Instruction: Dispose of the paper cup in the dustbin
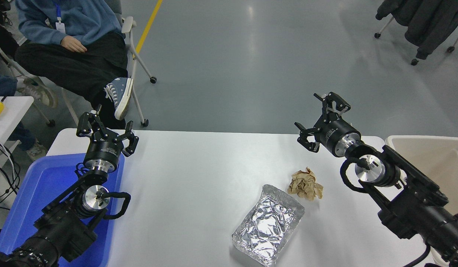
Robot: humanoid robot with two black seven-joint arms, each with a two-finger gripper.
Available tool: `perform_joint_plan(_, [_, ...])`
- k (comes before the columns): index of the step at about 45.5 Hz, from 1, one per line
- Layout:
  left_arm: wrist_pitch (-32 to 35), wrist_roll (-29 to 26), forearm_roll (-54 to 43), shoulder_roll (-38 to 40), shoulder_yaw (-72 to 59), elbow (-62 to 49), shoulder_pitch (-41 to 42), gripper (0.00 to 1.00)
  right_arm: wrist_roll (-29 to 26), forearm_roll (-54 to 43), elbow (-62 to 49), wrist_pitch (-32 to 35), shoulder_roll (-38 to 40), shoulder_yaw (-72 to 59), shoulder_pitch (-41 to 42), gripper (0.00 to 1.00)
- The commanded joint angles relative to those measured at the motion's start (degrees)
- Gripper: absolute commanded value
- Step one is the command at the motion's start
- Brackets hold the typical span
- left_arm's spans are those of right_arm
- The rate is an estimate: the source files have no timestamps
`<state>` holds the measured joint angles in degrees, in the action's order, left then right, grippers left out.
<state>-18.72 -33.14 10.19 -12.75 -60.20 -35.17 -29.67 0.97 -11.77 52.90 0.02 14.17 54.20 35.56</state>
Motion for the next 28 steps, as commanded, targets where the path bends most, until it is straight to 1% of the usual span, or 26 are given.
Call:
perform_joint_plan(1, [0.0,-0.1,0.0,0.0,0.0,0.0,0.0,1.0,1.3,0.2,-7.3,4.2,-1.3,0.5,-0.1,0.99])
perform_joint_plan(8, [0.0,0.0,0.0,0.0,0.0,0.0,0.0,1.0,3.3,0.2,-9.7,7.5,-1.8,0.4,-0.3,0.99])
perform_joint_plan(28, [0.0,-0.1,0.0,0.0,0.0,0.0,0.0,1.0,5.9,0.1,-9.6,7.6,-2.3,-0.4,-0.5,0.99])
